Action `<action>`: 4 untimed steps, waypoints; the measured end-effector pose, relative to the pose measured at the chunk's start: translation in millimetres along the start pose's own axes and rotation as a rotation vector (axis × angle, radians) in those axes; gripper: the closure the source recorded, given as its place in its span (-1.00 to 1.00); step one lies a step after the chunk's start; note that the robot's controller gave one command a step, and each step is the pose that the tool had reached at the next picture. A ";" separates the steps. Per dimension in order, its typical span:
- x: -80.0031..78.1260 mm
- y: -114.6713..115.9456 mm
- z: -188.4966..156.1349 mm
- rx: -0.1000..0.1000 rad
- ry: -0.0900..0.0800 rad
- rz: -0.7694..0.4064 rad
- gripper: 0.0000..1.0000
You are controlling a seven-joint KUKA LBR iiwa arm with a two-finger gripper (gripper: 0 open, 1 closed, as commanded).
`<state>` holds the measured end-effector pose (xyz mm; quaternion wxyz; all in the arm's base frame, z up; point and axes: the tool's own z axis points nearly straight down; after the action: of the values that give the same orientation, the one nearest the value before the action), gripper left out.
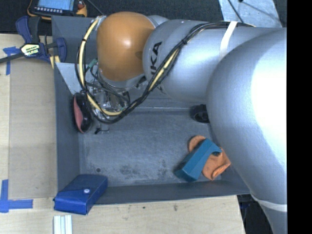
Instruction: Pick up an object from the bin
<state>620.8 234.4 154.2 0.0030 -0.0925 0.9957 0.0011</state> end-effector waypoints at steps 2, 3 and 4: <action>-11.7 3.6 74.5 -0.001 -0.021 -0.786 -1.00; -4.4 -2.8 83.9 -0.002 0.005 -0.824 1.00; -4.4 -2.8 83.9 -0.002 0.005 -0.824 1.00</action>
Offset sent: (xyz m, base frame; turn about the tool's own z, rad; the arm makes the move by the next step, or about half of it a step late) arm 0.0053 0.0021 -0.0842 -0.7887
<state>626.1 232.6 70.3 0.0009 -0.4833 0.8755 0.0007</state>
